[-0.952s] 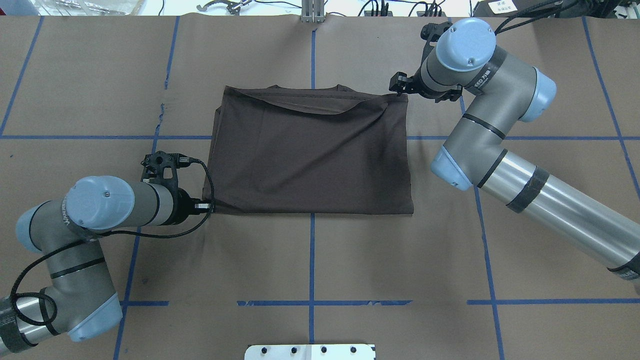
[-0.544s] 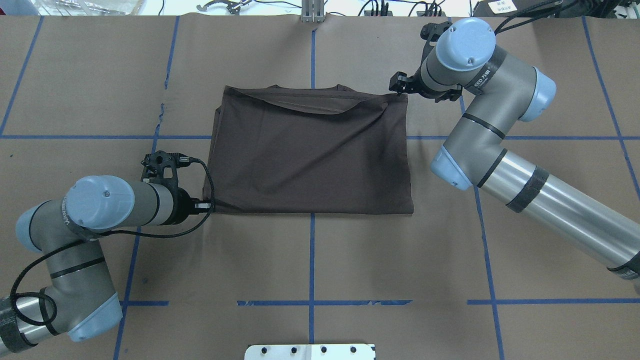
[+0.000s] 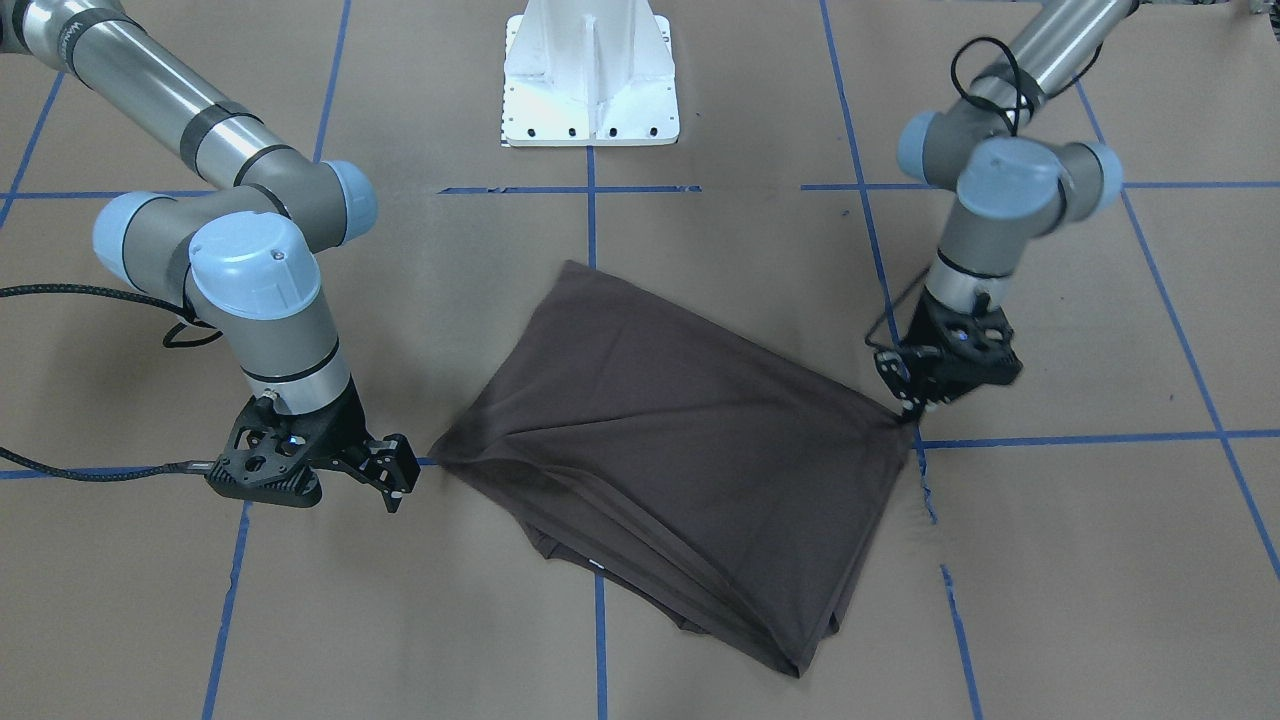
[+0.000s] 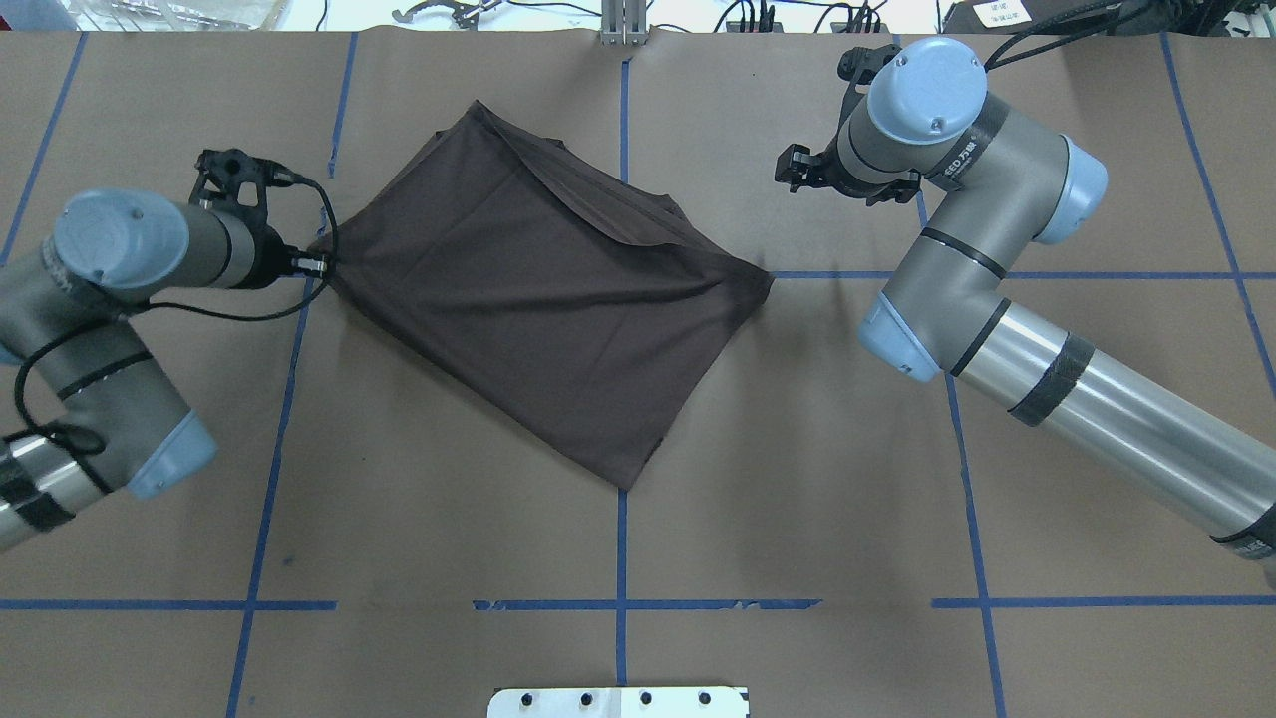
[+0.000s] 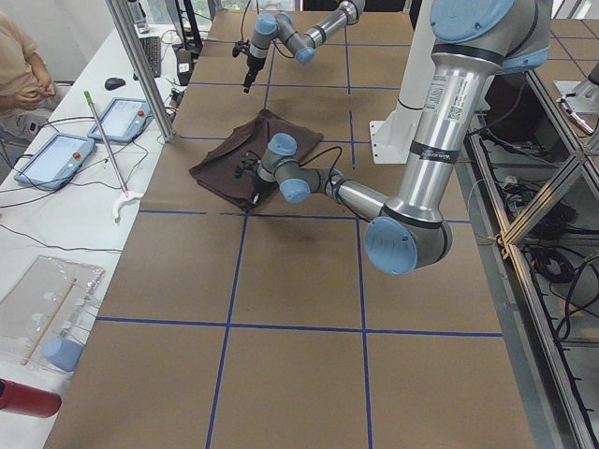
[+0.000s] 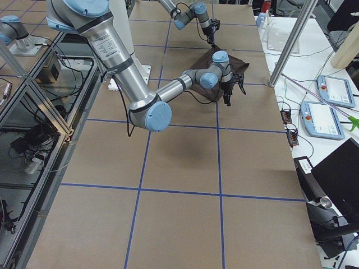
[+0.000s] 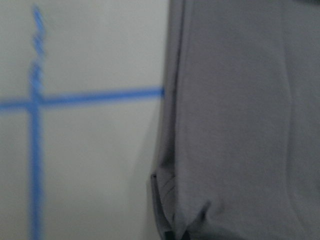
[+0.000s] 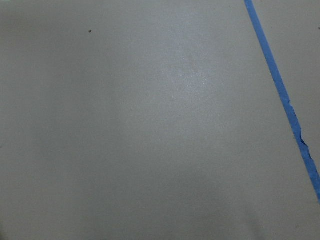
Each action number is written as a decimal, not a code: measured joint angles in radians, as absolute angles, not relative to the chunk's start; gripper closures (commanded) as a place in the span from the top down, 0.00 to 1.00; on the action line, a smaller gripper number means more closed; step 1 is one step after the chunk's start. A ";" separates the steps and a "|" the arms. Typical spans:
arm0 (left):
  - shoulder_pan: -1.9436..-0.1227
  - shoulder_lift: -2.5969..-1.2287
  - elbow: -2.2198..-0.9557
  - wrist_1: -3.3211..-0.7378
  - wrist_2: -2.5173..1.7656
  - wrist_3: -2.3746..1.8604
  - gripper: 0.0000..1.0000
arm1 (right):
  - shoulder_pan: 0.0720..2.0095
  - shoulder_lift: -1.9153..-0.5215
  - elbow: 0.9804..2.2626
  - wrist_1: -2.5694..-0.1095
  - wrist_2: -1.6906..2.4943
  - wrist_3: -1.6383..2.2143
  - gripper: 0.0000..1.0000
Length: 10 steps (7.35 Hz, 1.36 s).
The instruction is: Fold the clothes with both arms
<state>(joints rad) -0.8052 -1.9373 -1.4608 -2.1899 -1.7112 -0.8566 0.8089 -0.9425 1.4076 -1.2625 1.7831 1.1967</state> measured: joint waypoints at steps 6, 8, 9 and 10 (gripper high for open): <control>-0.942 -2.304 -0.918 -2.366 -1.654 -0.733 1.00 | 0.788 -0.913 1.461 -1.267 1.784 1.249 0.88; -0.950 -2.241 -1.020 -2.369 -1.746 -0.701 1.00 | 0.755 -0.810 1.370 -1.246 1.778 1.352 0.72; -0.950 -2.220 -1.053 -2.369 -1.762 -0.698 1.00 | 0.738 -0.760 1.298 -1.203 1.770 1.387 0.70; -0.951 -2.210 -1.068 -2.369 -1.767 -0.698 1.00 | 0.720 -0.717 1.226 -1.162 1.751 1.414 0.70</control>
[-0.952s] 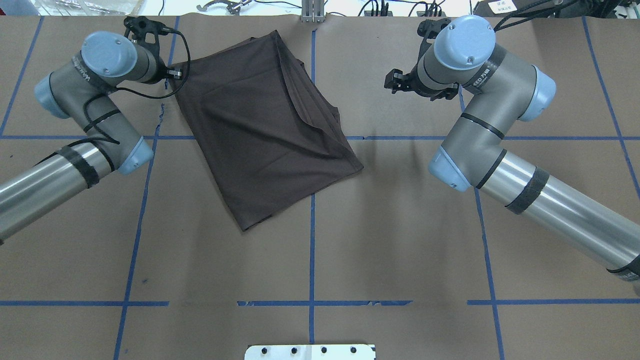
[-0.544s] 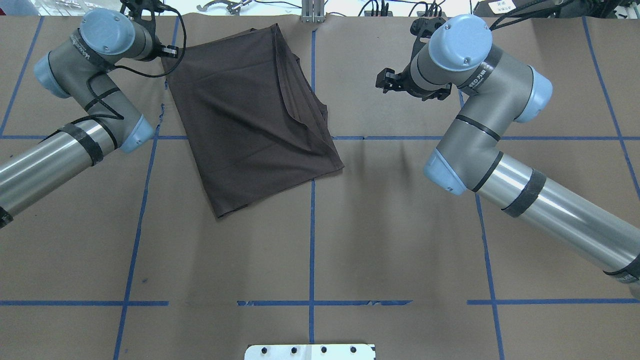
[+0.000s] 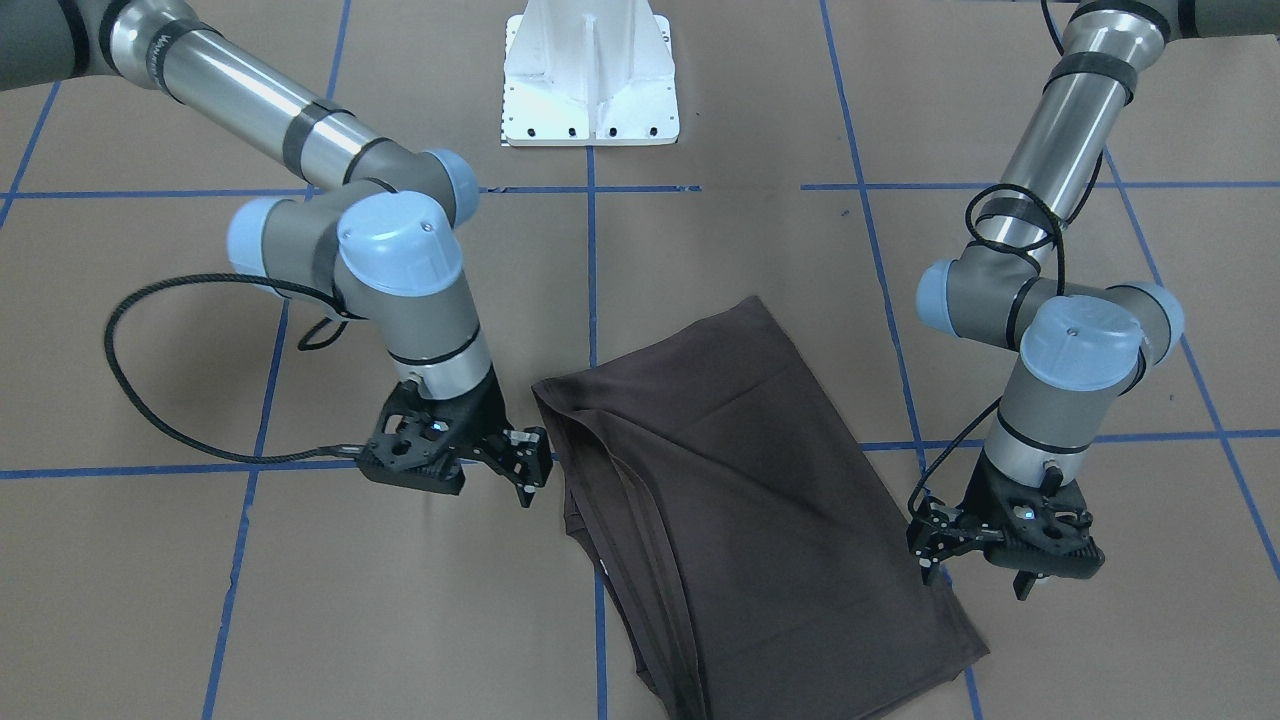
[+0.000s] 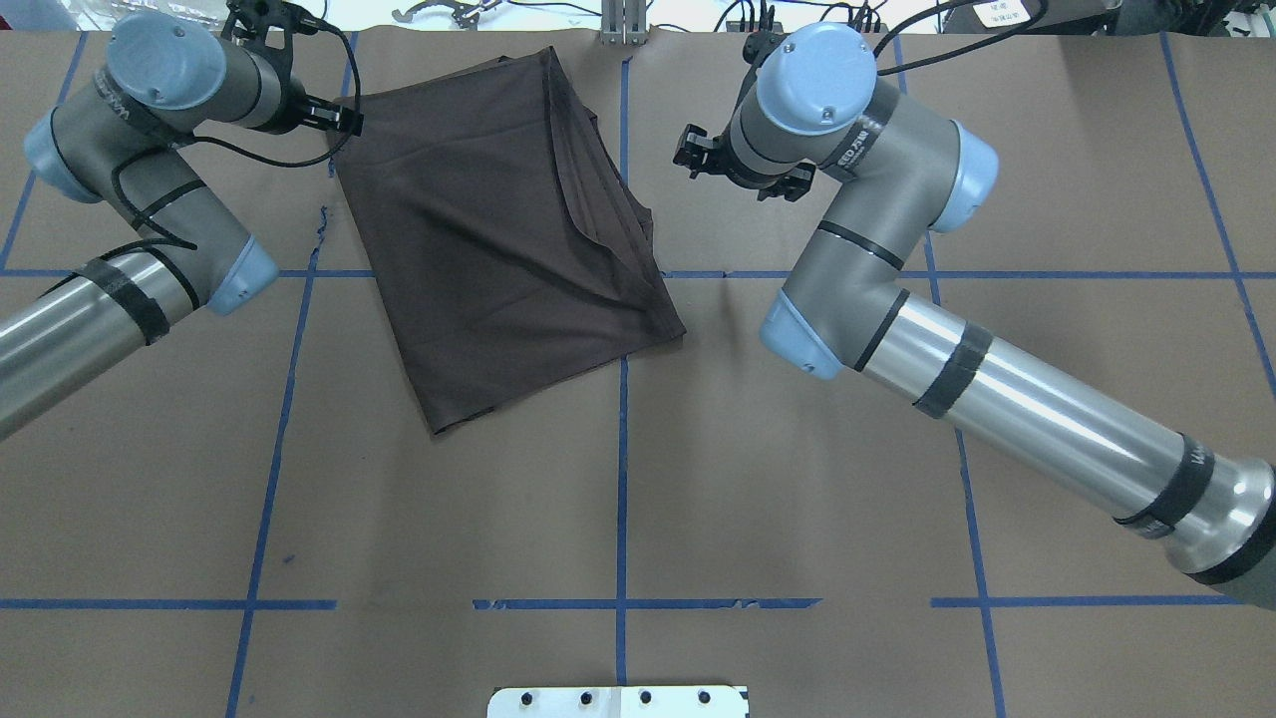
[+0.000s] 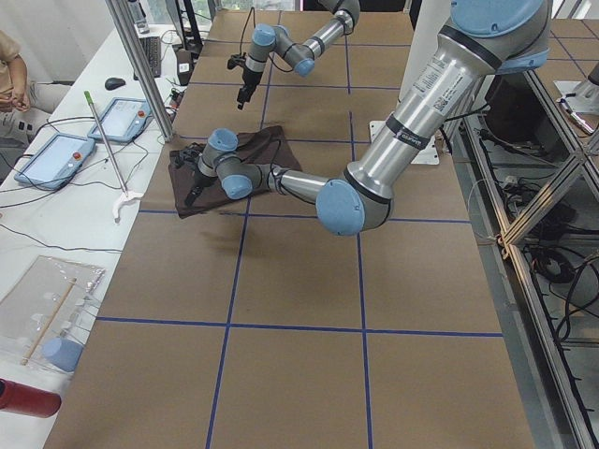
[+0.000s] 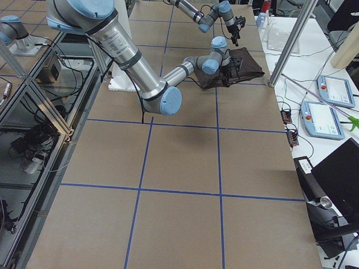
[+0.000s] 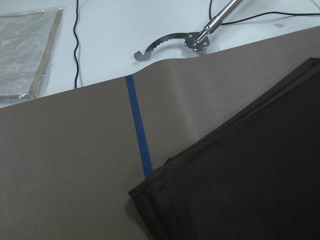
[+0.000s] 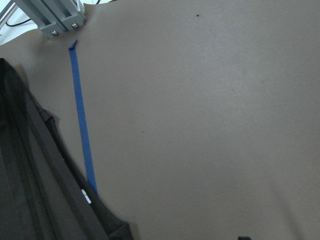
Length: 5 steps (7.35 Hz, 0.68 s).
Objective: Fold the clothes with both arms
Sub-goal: 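Reach the right gripper to the folded shirt's corner and grasp it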
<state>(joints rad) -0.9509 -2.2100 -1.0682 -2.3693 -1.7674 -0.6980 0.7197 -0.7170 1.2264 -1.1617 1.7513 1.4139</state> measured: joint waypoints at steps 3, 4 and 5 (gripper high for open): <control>-0.951 -2.199 -1.076 -2.372 -1.770 -0.705 1.00 | 0.653 -0.627 1.089 -1.128 1.673 1.462 0.61; -0.951 -2.196 -1.077 -2.372 -1.770 -0.706 1.00 | 0.639 -0.620 1.072 -1.128 1.666 1.463 0.59; -0.951 -2.193 -1.078 -2.373 -1.770 -0.707 1.00 | 0.629 -0.616 1.059 -1.127 1.663 1.461 0.59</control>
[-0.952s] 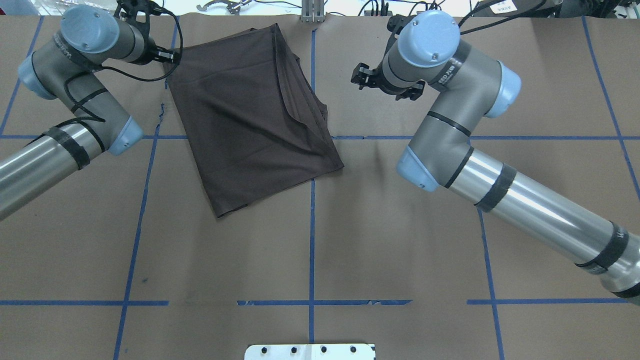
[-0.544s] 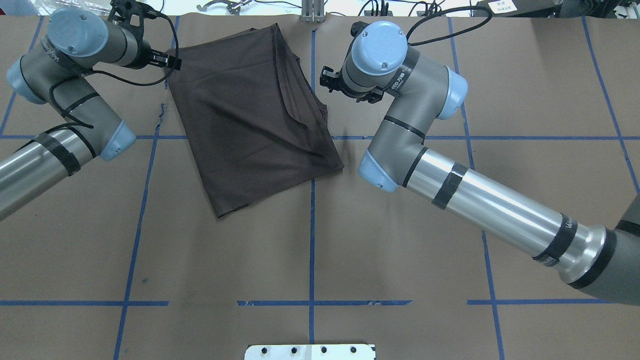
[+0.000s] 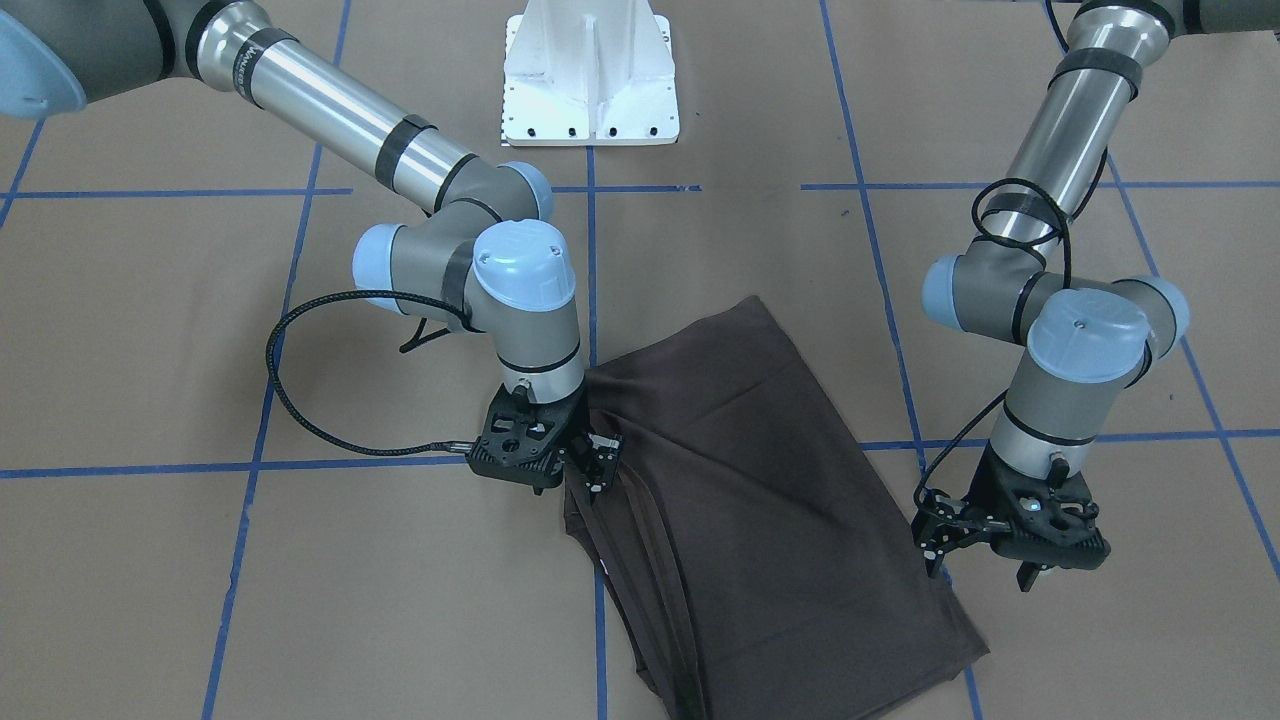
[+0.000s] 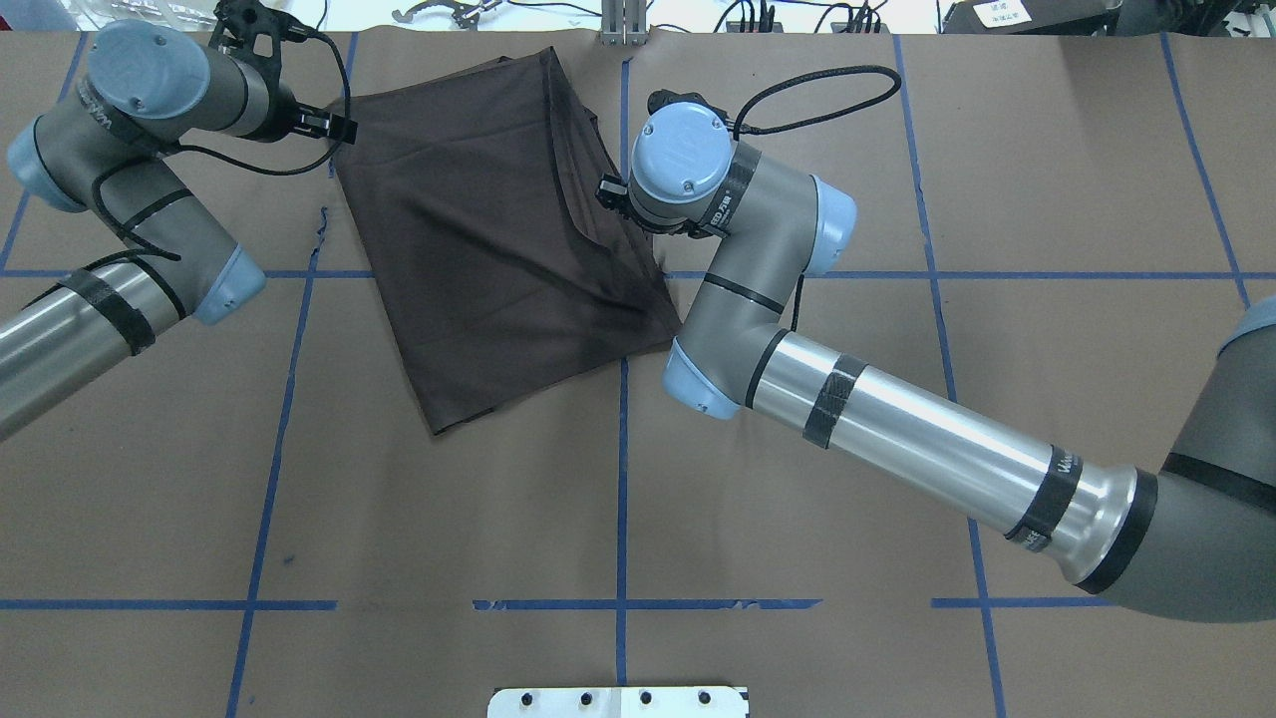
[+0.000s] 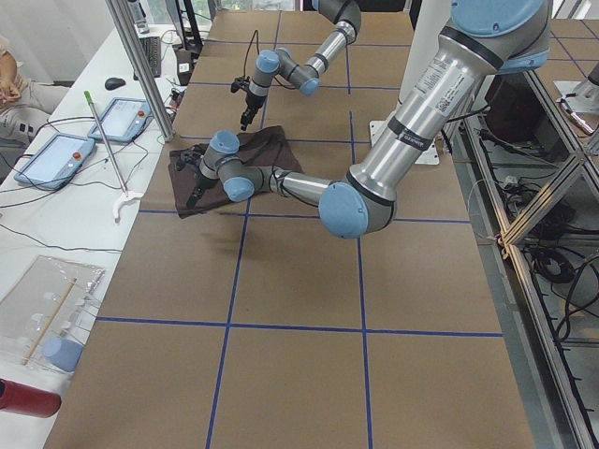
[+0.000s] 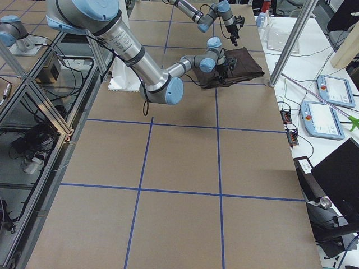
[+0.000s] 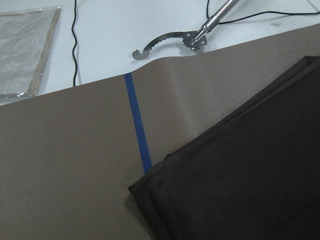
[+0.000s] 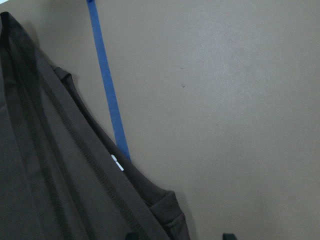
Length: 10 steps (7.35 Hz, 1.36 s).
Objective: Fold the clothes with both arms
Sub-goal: 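Reach the right gripper to the folded shirt's corner and grasp it, then pull the corner toward the robot with the right gripper to square the bundle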
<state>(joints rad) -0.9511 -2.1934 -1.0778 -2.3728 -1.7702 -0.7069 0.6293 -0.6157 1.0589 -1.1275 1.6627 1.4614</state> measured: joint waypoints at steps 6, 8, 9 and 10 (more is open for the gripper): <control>-0.951 -2.191 -1.078 -2.373 -1.769 -0.709 1.00 | 0.593 -0.599 1.017 -1.129 1.624 1.455 0.00; -0.951 -2.191 -1.078 -2.373 -1.769 -0.709 1.00 | 0.592 -0.597 1.016 -1.130 1.620 1.454 0.00; -0.951 -2.191 -1.079 -2.374 -1.769 -0.710 1.00 | 0.592 -0.597 1.016 -1.132 1.618 1.453 0.00; -0.951 -2.191 -1.081 -2.374 -1.769 -0.710 1.00 | 0.592 -0.595 1.018 -1.133 1.618 1.447 0.00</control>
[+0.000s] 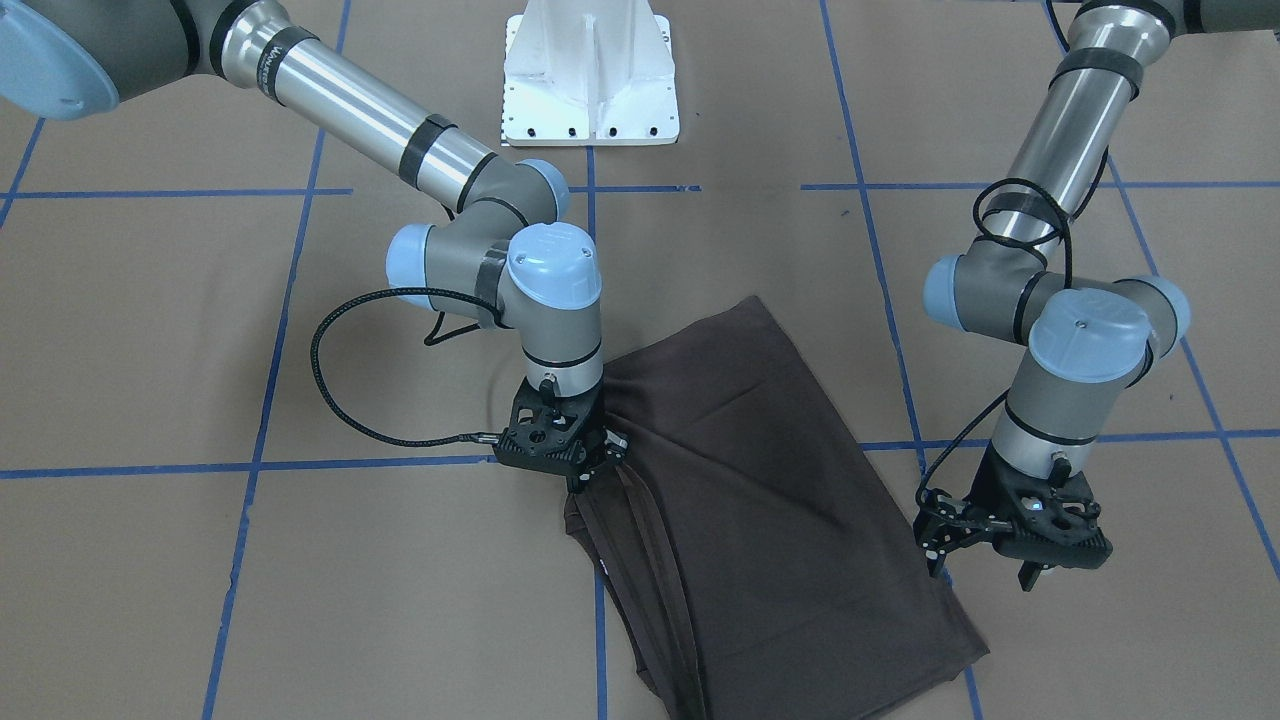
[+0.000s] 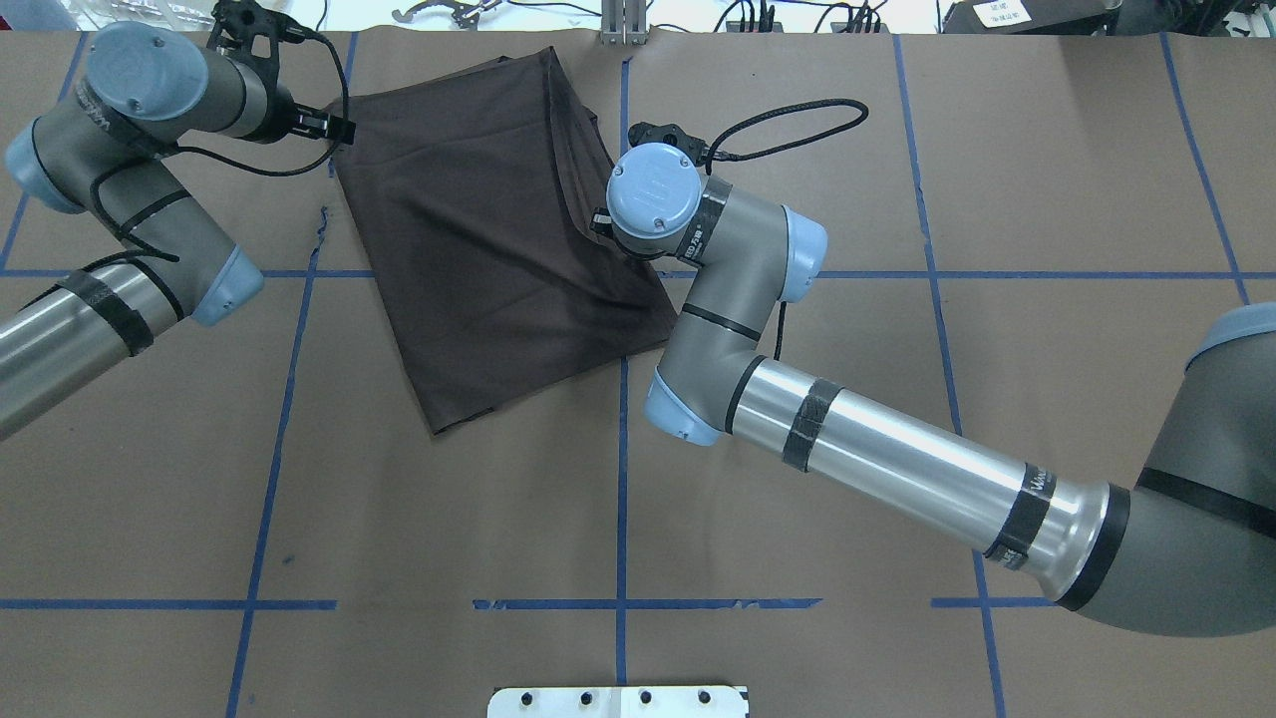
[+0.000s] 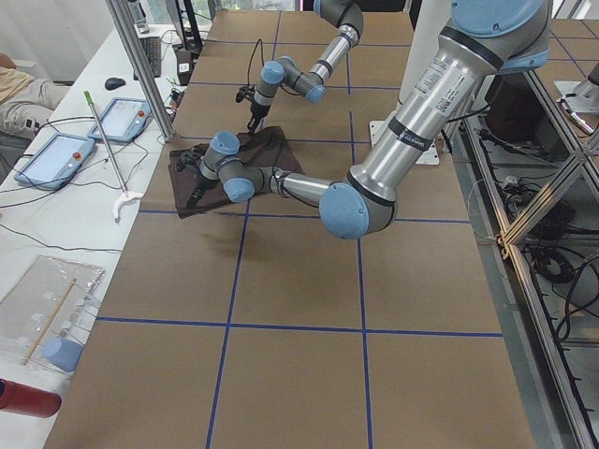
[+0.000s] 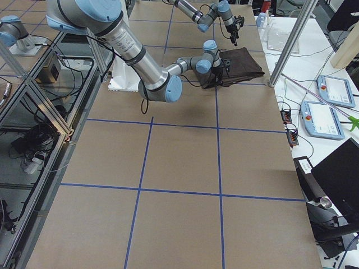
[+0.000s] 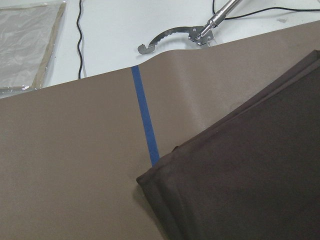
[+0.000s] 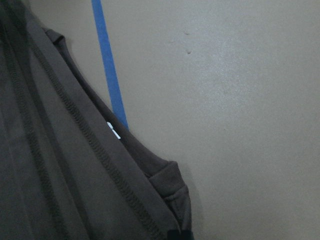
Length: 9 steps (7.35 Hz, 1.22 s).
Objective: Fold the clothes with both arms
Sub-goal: 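Pull the corner toward the robot with the right gripper to square the bundle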
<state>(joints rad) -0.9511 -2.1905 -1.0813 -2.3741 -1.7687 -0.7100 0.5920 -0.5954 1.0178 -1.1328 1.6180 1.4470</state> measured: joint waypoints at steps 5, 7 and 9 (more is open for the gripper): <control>-0.947 -2.156 -1.136 -2.373 -1.769 -0.711 1.00 | 0.524 -0.820 1.389 -1.218 1.599 1.447 0.00; -0.944 -2.157 -1.142 -2.372 -1.770 -0.713 1.00 | 0.443 -0.999 1.614 -1.250 1.541 1.450 0.00; -0.940 -2.157 -1.150 -2.372 -1.770 -0.713 1.00 | 0.389 -1.137 1.755 -1.254 1.500 1.451 0.98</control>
